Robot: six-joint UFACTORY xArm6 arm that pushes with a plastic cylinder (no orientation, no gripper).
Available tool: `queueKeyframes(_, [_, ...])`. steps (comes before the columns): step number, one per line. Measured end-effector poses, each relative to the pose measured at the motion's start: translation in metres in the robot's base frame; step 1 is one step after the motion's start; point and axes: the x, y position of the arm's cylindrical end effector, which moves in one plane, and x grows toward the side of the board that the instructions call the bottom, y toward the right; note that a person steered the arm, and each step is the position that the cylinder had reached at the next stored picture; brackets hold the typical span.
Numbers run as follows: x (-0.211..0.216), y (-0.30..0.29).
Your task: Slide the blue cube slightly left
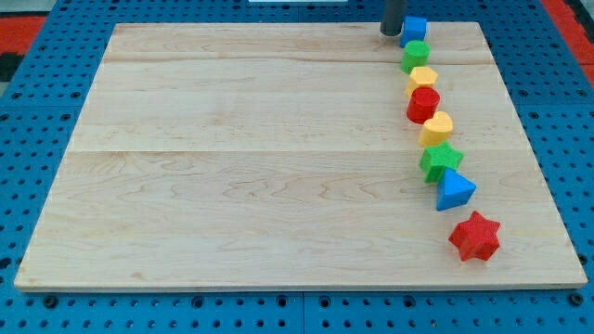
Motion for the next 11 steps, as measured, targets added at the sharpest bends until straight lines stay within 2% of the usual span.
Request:
queueKeyframes(3, [-0.014, -0.013])
queueKeyframes(4, [-0.012, -0.038])
queueKeyframes(5, [0.035, -0.055])
queueKeyframes(7, [0.206, -0.053])
queueKeyframes(9, [0.354, -0.053])
queueKeyframes(10, [0.410, -0.034])
queueKeyframes(11, [0.413, -0.017])
